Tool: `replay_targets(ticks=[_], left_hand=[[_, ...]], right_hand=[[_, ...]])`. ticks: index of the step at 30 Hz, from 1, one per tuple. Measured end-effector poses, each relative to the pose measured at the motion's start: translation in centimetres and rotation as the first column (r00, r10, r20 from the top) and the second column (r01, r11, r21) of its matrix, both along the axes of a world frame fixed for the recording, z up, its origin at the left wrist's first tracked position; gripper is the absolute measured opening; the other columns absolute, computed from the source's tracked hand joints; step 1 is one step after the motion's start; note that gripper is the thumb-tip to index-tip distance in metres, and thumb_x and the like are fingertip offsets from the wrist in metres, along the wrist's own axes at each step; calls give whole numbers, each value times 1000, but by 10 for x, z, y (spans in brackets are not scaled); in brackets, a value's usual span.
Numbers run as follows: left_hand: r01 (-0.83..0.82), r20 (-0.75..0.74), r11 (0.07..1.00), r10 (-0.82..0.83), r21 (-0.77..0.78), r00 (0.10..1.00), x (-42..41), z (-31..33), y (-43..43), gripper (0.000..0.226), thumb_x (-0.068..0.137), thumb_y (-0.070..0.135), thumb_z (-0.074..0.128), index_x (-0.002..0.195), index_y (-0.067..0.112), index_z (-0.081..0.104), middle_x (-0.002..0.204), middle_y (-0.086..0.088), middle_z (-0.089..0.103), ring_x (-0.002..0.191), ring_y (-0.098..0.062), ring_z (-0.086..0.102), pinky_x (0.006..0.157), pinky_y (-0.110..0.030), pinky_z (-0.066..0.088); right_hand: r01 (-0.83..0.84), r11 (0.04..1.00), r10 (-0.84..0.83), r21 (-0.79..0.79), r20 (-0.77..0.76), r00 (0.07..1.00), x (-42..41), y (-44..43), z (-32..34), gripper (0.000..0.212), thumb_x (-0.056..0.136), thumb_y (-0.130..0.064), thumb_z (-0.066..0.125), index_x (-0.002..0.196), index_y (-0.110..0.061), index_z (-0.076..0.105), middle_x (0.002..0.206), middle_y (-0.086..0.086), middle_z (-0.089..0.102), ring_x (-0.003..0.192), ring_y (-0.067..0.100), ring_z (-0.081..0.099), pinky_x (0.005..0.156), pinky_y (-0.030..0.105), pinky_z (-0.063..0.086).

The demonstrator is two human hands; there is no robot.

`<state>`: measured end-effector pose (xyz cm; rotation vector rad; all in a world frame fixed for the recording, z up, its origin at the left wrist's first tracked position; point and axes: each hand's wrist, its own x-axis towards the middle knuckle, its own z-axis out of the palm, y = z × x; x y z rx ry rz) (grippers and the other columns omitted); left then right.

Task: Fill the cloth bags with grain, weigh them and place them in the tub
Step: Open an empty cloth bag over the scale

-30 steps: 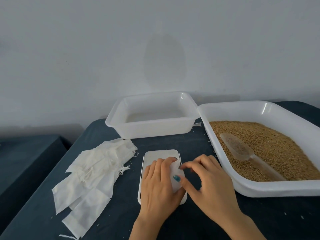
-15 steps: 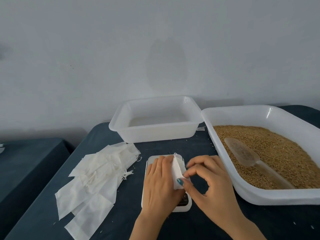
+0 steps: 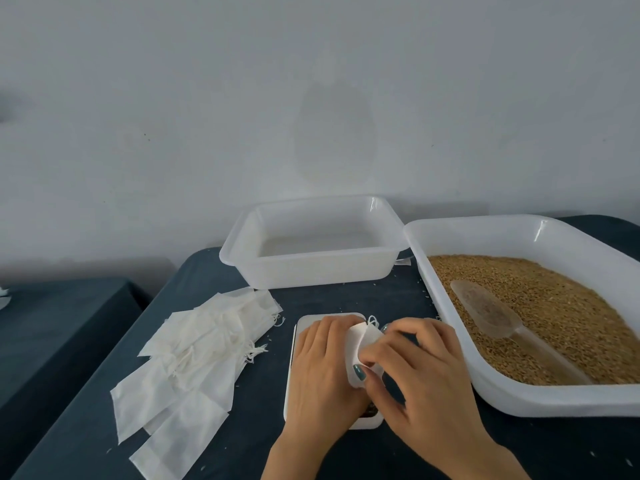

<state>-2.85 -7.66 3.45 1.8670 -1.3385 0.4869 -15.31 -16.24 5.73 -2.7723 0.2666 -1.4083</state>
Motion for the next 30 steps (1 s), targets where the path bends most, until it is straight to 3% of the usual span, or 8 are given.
replay_targets(ticks=[2,5,8,14,21,25,27,30], left_hand=[[10,-10,1000,-10,-12,1000,0,0,1,47,73,46,64,115,29,50,110,25,49,105,10,41,101,-9,27],[45,-44,998,-47,-35,998,1,-2,1,37,73,40,65,104,25,52,97,17,56,90,-1,52,84,-16,41],[58,-99,998,-60,-25,993,1,-2,1,28,71,36,67,94,24,55,88,17,57,79,0,51,70,-14,42],[88,-124,996,-90,-22,988,-3,3,-1,23,75,38,63,87,18,60,79,14,57,69,-2,51,58,-19,43],[61,-161,998,-57,21,985,-5,5,-7,33,75,48,53,86,18,60,78,11,58,71,-8,54,61,-23,43],[-4,-195,999,13,48,981,0,0,-8,38,73,53,48,87,19,57,81,12,59,76,-7,53,65,-15,36],[-14,-190,998,27,68,981,1,-1,-8,40,72,54,47,89,20,57,83,12,59,77,-7,52,65,-15,36],[-19,-195,997,34,78,980,3,-1,-8,35,73,50,56,92,21,57,85,13,59,79,-6,53,67,-22,42]], right_hand=[[9,999,-9,35,-1,1000,0,-1,-1,6,89,-38,54,94,-35,53,90,-17,62,103,12,52,93,30,33],[1,996,-1,94,-3,1000,0,-2,-3,7,90,-40,53,97,-38,53,90,-19,58,104,10,49,94,29,33],[-2,992,4,127,-15,1000,0,-3,-7,7,90,-41,54,97,-40,54,89,-20,57,104,8,48,94,30,34],[12,989,-7,148,-34,999,-4,-7,-5,11,88,-43,56,98,-39,57,84,-18,60,105,8,48,93,24,31],[-13,973,28,229,-60,998,-18,-21,19,24,96,-49,46,103,-36,65,99,-27,59,106,-1,49,91,17,34],[116,892,-77,438,-105,991,-37,-75,45,24,98,-43,41,108,-39,62,106,-28,59,103,-6,52,90,16,38],[380,842,-250,384,-345,904,-52,-117,52,25,94,-38,50,116,-30,60,112,-19,61,104,3,57,90,26,48],[709,690,-376,148,-763,526,-70,-169,54,27,93,-43,60,92,-16,60,87,-4,62,76,10,60,65,22,48]])
